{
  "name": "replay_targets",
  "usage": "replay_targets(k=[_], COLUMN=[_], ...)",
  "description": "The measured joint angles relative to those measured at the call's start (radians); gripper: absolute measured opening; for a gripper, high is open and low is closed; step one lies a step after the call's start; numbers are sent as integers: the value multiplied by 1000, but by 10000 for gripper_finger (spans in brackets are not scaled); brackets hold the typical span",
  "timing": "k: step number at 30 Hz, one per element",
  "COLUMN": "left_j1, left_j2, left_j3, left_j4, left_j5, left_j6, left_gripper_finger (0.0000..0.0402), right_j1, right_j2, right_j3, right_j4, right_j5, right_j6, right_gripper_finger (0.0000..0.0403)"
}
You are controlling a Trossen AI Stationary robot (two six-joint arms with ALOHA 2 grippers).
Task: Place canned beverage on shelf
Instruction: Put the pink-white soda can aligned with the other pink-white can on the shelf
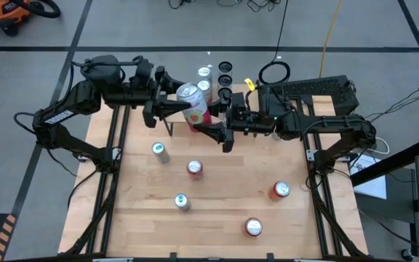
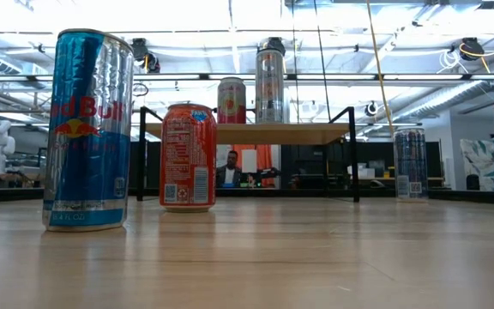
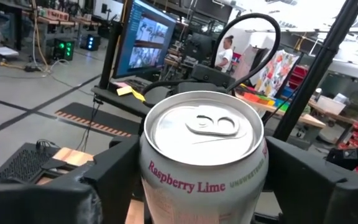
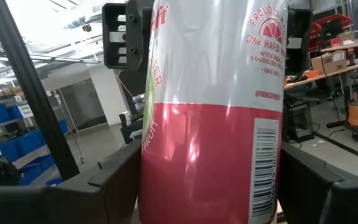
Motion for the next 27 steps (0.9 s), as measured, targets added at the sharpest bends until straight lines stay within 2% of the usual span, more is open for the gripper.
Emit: replay_targets(k=[5,19,27], left_j1=[-6,-6,-6], left_j2=[0,1,1], left_j3=[0,0,-1], left_j4=[-10,-20,-18], left_j5=[2,4,4], left_j6=[29,28,36], left_gripper_finger=[282,278,277], right_j1=[-1,-1,-1], right_j2=[0,0,-24], right_j3=[0,1,2], right_j4=[-20,-48,-127], right_j5=[2,25,25], right_j6=[-11,84,95], right_gripper_finger=[283,327,340])
